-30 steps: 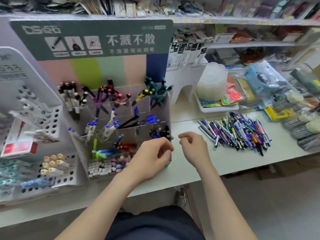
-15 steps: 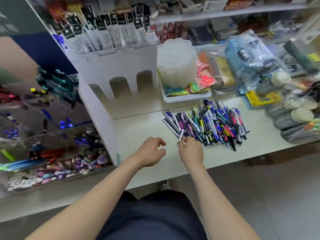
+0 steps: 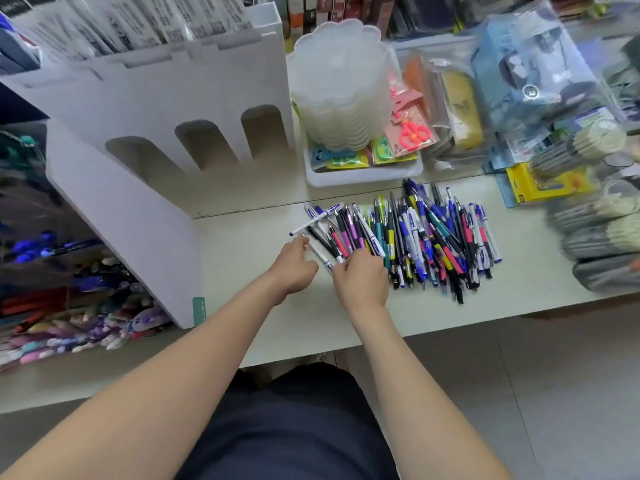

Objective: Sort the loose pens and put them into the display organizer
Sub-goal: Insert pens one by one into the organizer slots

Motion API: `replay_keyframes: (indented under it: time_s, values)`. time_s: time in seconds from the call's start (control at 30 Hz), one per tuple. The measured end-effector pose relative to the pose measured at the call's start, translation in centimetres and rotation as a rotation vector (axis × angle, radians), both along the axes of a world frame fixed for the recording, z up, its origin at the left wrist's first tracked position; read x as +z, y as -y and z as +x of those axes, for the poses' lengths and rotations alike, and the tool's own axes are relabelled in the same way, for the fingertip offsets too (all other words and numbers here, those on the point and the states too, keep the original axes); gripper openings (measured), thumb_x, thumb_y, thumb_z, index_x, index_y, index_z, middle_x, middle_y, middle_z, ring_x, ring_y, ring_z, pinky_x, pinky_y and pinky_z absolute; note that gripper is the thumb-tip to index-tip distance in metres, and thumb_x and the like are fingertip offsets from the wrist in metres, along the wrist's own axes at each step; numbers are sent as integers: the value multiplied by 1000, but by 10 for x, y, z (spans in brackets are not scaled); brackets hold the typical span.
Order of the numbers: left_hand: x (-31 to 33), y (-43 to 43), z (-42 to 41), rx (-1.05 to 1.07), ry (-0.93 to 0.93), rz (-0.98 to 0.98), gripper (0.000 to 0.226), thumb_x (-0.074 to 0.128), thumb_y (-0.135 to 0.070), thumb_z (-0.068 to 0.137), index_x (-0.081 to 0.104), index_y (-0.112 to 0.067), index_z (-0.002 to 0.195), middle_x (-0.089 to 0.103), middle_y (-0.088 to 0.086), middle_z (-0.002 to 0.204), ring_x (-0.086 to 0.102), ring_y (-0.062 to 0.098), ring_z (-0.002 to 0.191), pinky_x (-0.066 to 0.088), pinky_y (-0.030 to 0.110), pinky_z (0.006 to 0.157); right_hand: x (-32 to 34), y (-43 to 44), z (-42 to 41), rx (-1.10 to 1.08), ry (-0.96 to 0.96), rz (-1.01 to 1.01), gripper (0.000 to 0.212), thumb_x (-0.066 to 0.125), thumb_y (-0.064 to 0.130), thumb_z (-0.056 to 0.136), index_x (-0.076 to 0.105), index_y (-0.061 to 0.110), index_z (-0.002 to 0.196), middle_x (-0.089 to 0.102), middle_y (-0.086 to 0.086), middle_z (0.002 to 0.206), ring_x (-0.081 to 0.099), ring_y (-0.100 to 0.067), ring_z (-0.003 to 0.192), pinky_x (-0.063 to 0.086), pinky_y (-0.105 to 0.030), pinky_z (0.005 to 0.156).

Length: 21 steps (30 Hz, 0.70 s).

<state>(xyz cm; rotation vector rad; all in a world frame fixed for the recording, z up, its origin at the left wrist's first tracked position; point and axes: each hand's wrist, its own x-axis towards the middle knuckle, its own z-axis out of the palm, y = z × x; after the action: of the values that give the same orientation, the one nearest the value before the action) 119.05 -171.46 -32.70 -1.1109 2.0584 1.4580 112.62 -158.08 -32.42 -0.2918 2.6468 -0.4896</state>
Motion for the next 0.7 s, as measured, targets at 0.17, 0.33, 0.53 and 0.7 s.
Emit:
replay_keyframes:
  time_s: [0.17, 0.33, 0.53, 0.7]
  values:
    - [-14, 7, -14, -58, -56, -327, 45, 50, -9, 100, 49, -13, 144, 47, 15, 138, 59, 38, 116, 51, 43, 95, -2, 8, -10, 217, -18, 142, 26, 69, 37, 96, 63, 13, 104, 66, -6, 93, 67, -32, 83, 43, -33, 63]
    - [-13, 13, -37, -64, -73, -688, 30, 62, -18, 102, 58, -15, 132, 51, 11, 135, 51, 35, 120, 53, 50, 84, -20, 2, 2, 299, -23, 182, 18, 58, 26, 104, 63, 11, 113, 69, -9, 104, 72, -33, 92, 44, -35, 64]
    - [-26, 27, -53, -197, 64, -691, 15, 58, -25, 106, 67, -13, 107, 68, 11, 105, 59, 37, 99, 47, 42, 70, -23, -3, -4, 334, -3, 140, 14, 59, 24, 105, 65, 12, 104, 68, -9, 98, 71, -34, 88, 43, -36, 64]
    - [-23, 21, -47, -243, 19, -650, 8, 55, -13, 96, 61, -8, 98, 60, 12, 91, 59, 41, 85, 40, 41, 64, -19, -2, -12, 295, -46, 32, 26, 52, 33, 109, 66, 10, 109, 71, -9, 95, 70, -33, 84, 46, -37, 62]
